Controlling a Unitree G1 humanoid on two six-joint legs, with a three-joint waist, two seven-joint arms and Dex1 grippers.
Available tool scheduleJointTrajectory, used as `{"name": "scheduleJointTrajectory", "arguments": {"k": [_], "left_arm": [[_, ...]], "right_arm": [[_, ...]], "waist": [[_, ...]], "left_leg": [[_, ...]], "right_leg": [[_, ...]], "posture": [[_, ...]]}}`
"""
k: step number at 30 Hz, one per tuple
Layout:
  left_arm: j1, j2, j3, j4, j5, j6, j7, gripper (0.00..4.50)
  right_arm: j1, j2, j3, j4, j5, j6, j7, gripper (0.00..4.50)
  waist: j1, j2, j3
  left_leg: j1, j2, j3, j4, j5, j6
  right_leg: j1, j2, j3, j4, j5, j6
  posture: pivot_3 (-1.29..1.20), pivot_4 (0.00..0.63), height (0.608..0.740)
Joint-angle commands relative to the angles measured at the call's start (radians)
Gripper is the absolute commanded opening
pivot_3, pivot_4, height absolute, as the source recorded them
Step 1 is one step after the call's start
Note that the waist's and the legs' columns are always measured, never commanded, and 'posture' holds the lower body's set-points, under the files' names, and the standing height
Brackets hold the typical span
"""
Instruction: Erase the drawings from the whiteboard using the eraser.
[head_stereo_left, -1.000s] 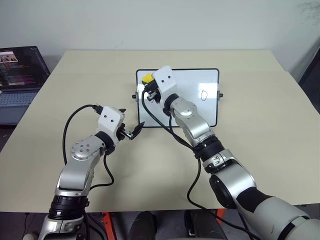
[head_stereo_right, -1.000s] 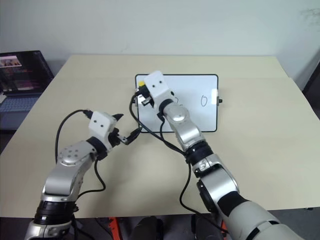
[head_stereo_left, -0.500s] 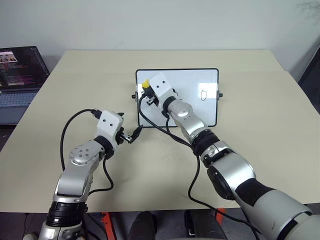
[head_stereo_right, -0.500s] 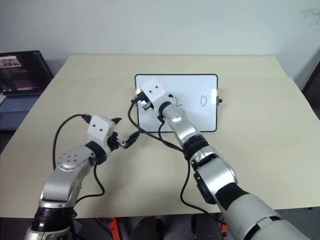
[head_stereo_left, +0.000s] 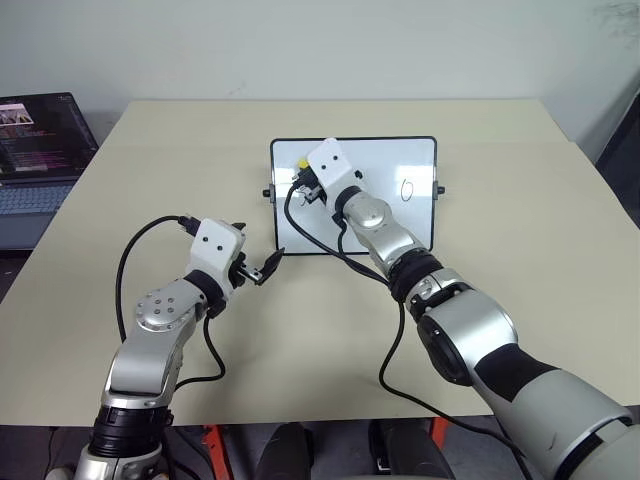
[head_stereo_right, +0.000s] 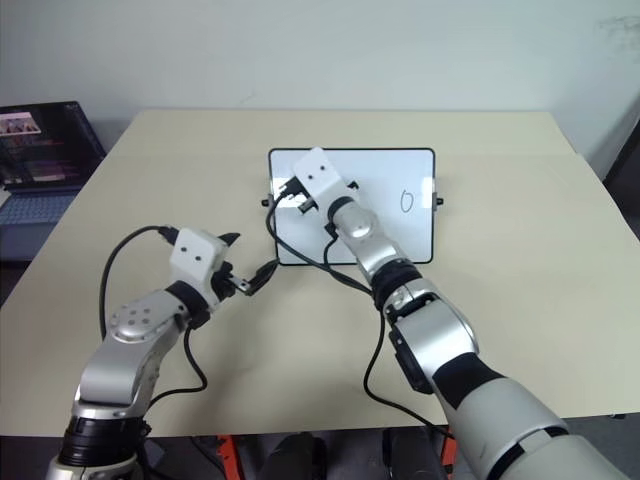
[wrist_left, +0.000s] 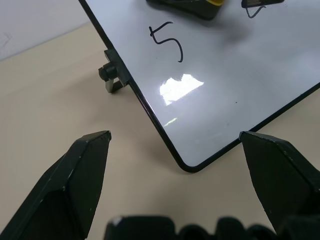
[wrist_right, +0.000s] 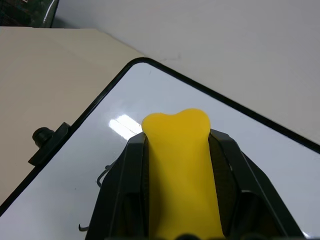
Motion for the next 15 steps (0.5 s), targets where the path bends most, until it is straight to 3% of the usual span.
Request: {"name": "scheduleJointTrajectory", "arguments": {"k": [1, 15], "left_arm": [[0.003, 0.008, 0.029, -0.06, 0.001, 0.005, 0.014, 4.5], [0.039, 0.009, 0.068, -0.139, 0.001, 0.057, 0.053, 4.5]], "right_arm": [[-0.039, 0.009, -0.009, -0.003, -0.01, -0.025, -0.011, 1.28], [-0.009, 0.054, 0.007, 0.005, -0.031, -0.013, 0.011, 1.28]], "waist": [[0.0, 0.0, 0.0], [0.0, 0.0, 0.0]], "left_leg": [[0.0, 0.0, 0.0, 0.0, 0.0, 0.0], [0.0, 0.0, 0.0, 0.0, 0.0, 0.0]], "right_leg": [[0.0, 0.0, 0.0, 0.0, 0.0, 0.0], [0.0, 0.0, 0.0, 0.0, 0.0, 0.0]], "posture": [[0.0, 0.15, 0.74], [0.0, 0.15, 0.74]]}}
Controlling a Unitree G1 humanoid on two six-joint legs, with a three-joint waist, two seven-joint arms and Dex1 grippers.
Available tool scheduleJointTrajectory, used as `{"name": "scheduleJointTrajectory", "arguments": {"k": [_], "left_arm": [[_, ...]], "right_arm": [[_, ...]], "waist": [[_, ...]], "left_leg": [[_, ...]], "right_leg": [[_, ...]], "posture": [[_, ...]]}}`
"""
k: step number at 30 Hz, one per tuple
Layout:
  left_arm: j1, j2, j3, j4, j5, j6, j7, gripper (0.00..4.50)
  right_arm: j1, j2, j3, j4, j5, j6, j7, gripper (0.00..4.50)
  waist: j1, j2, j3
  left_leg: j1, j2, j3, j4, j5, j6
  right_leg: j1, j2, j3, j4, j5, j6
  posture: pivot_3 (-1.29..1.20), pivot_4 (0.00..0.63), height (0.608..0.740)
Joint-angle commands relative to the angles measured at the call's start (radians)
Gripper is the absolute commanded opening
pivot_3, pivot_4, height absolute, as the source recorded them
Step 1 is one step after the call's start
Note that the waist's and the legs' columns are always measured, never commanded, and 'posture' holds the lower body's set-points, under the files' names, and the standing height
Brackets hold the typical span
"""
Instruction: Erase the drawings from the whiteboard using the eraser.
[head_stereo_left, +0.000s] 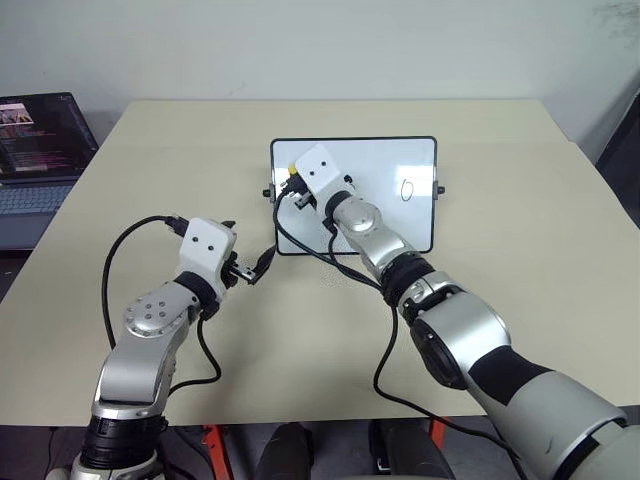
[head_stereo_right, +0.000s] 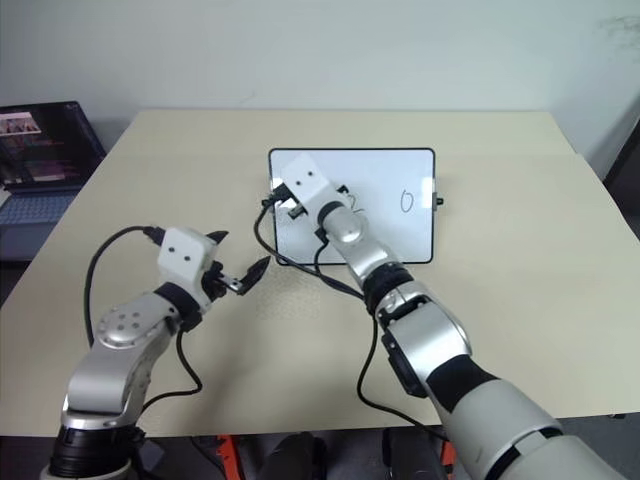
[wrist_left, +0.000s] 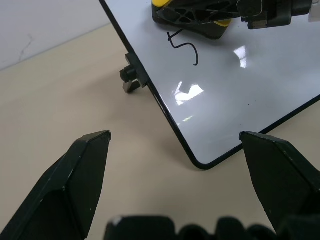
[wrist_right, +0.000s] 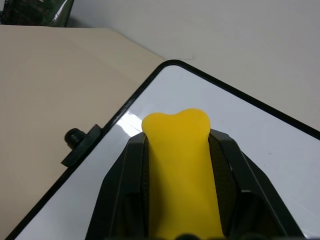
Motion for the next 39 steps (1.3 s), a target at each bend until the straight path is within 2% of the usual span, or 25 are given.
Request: {"name": "scheduleJointTrajectory", "arguments": {"k": [1, 8, 23, 39], "left_arm": [[0.005, 0.007, 0.032, -0.054, 0.002, 0.0, 0.015, 4.5], [0.02, 0.006, 0.041, -0.068, 0.001, 0.003, 0.023, 4.5], [0.013, 0.008, 0.034, -0.049, 0.001, -0.01, 0.02, 4.5], [0.025, 0.024, 0.059, -0.089, -0.006, 0.014, 0.02, 4.5]], "right_arm": [[-0.007, 0.015, 0.004, -0.005, -0.012, -0.01, 0.005, 1.28], [0.014, 0.027, 0.002, -0.011, -0.016, -0.015, 0.008, 1.28], [-0.035, -0.018, -0.064, 0.049, 0.001, -0.023, -0.041, 1.28], [0.058, 0.035, -0.007, 0.08, -0.059, -0.026, 0.006, 1.28]], "waist": [[0.0, 0.0, 0.0], [0.0, 0.0, 0.0], [0.0, 0.0, 0.0], [0.0, -0.001, -0.001]], "left_leg": [[0.0, 0.0, 0.0, 0.0, 0.0, 0.0], [0.0, 0.0, 0.0, 0.0, 0.0, 0.0], [0.0, 0.0, 0.0, 0.0, 0.0, 0.0], [0.003, 0.0, 0.0, 0.005, 0.0, -0.001]], "right_leg": [[0.0, 0.0, 0.0, 0.0, 0.0, 0.0], [0.0, 0.0, 0.0, 0.0, 0.0, 0.0], [0.0, 0.0, 0.0, 0.0, 0.0, 0.0], [0.002, 0.0, 0.0, 0.006, 0.0, 0.0]], "posture": [[0.0, 0.15, 0.74], [0.0, 0.15, 0.74], [0.0, 0.15, 0.74], [0.0, 0.15, 0.74]]}}
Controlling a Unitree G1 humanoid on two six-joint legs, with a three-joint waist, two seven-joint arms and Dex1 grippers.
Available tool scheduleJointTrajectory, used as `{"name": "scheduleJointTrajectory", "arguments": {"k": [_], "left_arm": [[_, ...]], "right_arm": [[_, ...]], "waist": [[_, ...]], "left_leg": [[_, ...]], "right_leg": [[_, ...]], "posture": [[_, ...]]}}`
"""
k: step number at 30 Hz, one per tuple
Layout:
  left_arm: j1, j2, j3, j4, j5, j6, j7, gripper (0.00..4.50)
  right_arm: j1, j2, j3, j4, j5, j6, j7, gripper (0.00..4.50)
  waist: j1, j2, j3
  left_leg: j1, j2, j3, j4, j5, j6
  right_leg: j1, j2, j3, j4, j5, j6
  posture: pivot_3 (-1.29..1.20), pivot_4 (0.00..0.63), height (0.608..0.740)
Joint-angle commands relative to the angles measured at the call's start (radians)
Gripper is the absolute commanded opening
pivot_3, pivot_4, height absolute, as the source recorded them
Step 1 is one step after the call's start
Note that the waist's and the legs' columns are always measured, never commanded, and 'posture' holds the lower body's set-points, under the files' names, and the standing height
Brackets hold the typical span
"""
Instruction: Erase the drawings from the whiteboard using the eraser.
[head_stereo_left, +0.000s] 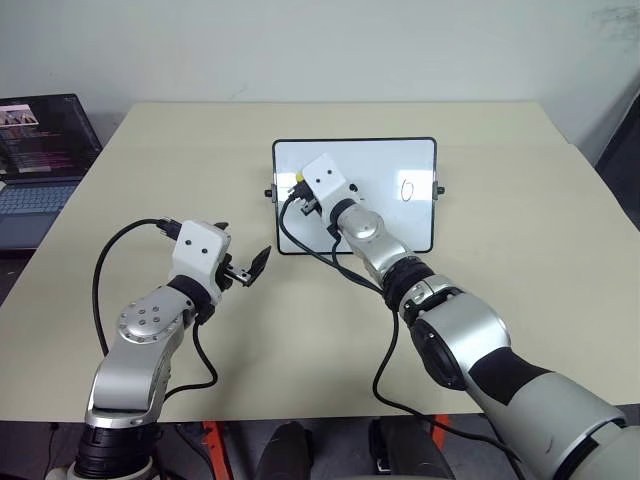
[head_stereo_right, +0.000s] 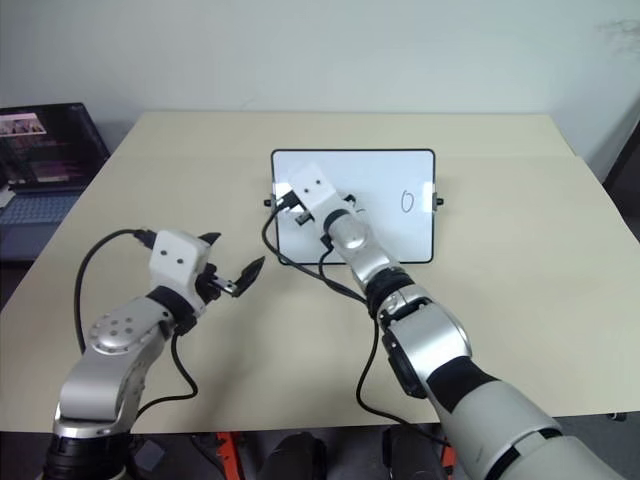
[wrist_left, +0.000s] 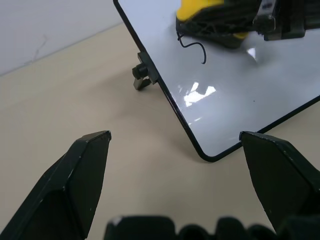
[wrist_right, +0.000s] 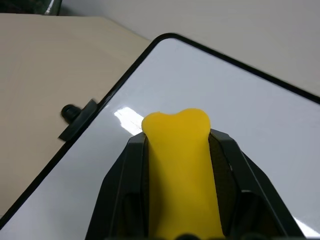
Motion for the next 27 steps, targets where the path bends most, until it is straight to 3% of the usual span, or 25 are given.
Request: {"name": "scheduleJointTrajectory", "arguments": {"k": [1, 8, 27], "left_arm": [[0.003, 0.018, 0.037, -0.055, -0.004, 0.005, 0.002, 4.5], [0.003, 0.015, 0.037, -0.061, -0.002, 0.012, 0.004, 4.5], [-0.042, -0.001, -0.005, -0.017, 0.004, -0.006, -0.002, 4.5]], "right_arm": [[0.044, 0.027, 0.028, 0.015, -0.027, 0.004, 0.024, 1.28], [0.093, 0.036, 0.067, 0.004, -0.048, -0.002, 0.053, 1.28], [0.15, -0.021, 0.055, -0.199, -0.001, -0.007, 0.122, 1.28]], "waist": [[0.0, 0.0, 0.0], [-0.001, 0.0, -0.001], [0.0, -0.001, -0.001]], "left_leg": [[0.001, 0.0, 0.0, 0.0, 0.0, 0.0], [0.009, 0.0, 0.0, -0.001, 0.0, 0.0], [0.009, 0.0, 0.0, -0.002, 0.0, 0.0]], "right_leg": [[0.001, 0.0, 0.0, 0.0, 0.0, 0.0], [0.007, 0.0, 0.0, 0.001, 0.0, 0.0], [0.007, 0.0, 0.001, 0.0, 0.0, -0.001]], "posture": [[0.0, 0.15, 0.74], [0.0, 0.15, 0.74], [0.0, 0.15, 0.74]]}}
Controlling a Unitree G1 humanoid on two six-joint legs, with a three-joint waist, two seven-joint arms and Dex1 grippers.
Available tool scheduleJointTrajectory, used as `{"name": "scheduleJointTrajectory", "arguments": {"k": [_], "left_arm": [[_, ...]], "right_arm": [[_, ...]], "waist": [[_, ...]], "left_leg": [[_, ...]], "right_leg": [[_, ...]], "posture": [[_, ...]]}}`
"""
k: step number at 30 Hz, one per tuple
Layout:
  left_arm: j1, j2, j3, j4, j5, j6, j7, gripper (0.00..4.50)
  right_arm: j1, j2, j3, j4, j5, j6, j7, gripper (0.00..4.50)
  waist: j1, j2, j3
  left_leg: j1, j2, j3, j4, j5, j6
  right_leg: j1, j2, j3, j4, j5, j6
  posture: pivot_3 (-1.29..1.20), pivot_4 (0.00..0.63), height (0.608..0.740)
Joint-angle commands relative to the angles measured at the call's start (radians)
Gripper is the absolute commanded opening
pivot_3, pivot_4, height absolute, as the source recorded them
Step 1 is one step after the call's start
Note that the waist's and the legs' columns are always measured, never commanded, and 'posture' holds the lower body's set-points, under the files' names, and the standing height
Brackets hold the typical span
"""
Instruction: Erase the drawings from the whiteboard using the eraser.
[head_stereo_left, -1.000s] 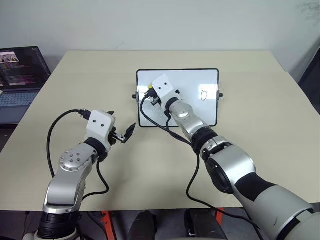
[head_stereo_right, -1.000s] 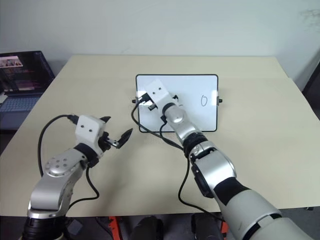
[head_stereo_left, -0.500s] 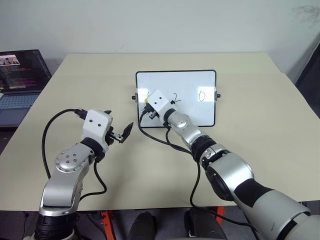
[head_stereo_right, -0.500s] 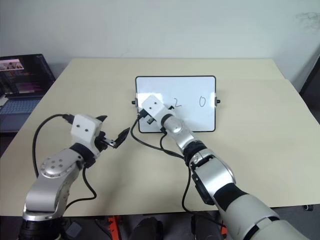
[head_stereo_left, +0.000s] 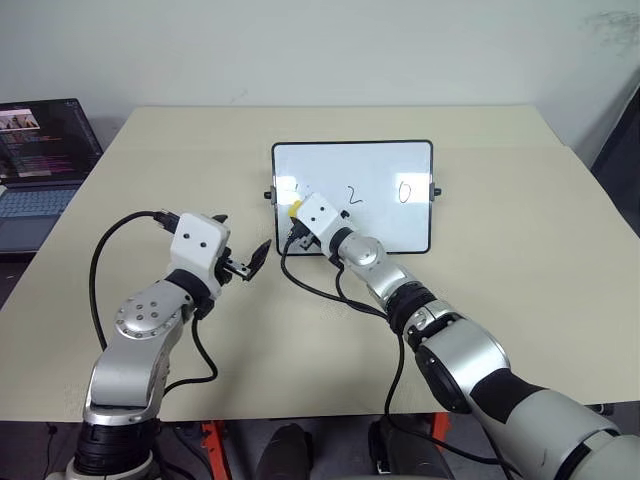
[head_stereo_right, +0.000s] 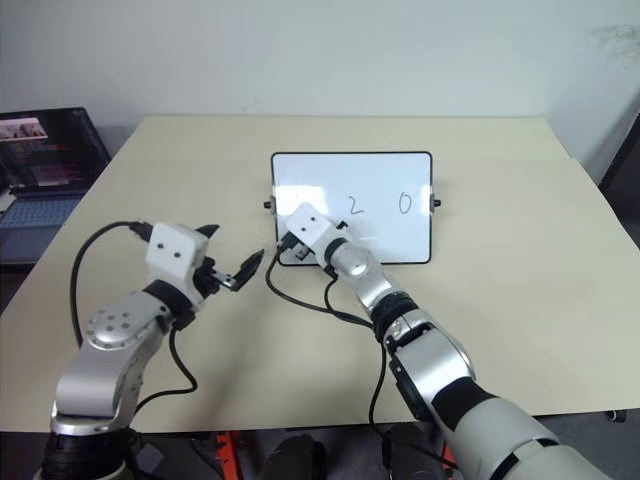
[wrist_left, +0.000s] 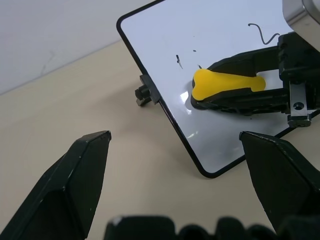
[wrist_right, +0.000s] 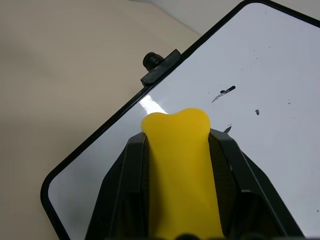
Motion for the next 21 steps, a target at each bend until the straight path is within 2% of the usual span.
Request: {"name": "scheduleJointTrajectory", "arguments": {"k": [1, 6, 10, 21], "left_arm": [[-0.019, 0.001, -0.001, -0.013, 0.003, -0.02, -0.002, 4.5], [-0.039, -0.003, -0.015, -0.002, 0.005, -0.021, -0.003, 4.5], [-0.049, -0.002, -0.023, 0.003, 0.004, -0.022, -0.006, 4.5], [-0.038, 0.005, -0.014, -0.035, -0.002, 0.005, 0.001, 4.5]], "right_arm": [[-0.017, 0.002, -0.04, -0.094, 0.047, 0.016, 0.008, 1.28], [-0.09, 0.014, -0.093, -0.191, 0.105, 0.034, -0.01, 1.28], [-0.149, 0.018, -0.112, -0.189, 0.122, 0.055, -0.031, 1.28], [-0.263, 0.03, -0.113, 0.051, 0.089, 0.011, -0.106, 1.28]], "waist": [[0.0, 0.0, 0.0], [0.001, 0.0, 0.001], [0.0, 0.0, 0.001], [0.001, 0.0, 0.001]], "left_leg": [[0.0, 0.0, 0.0, 0.0, 0.0, 0.0], [-0.003, 0.0, 0.0, -0.002, 0.0, 0.0], [-0.003, 0.0, 0.0, -0.005, 0.0, 0.0], [-0.006, 0.0, 0.0, -0.007, 0.0, 0.0]], "right_leg": [[0.0, 0.0, 0.0, 0.0, 0.0, 0.0], [-0.003, 0.0, 0.0, -0.002, 0.0, 0.0], [-0.003, 0.0, -0.001, -0.005, 0.0, 0.0], [-0.004, -0.001, -0.001, -0.011, 0.0, 0.0]], "posture": [[0.0, 0.15, 0.74], [0.0, 0.15, 0.74], [0.0, 0.15, 0.74], [0.0, 0.15, 0.74]]}}
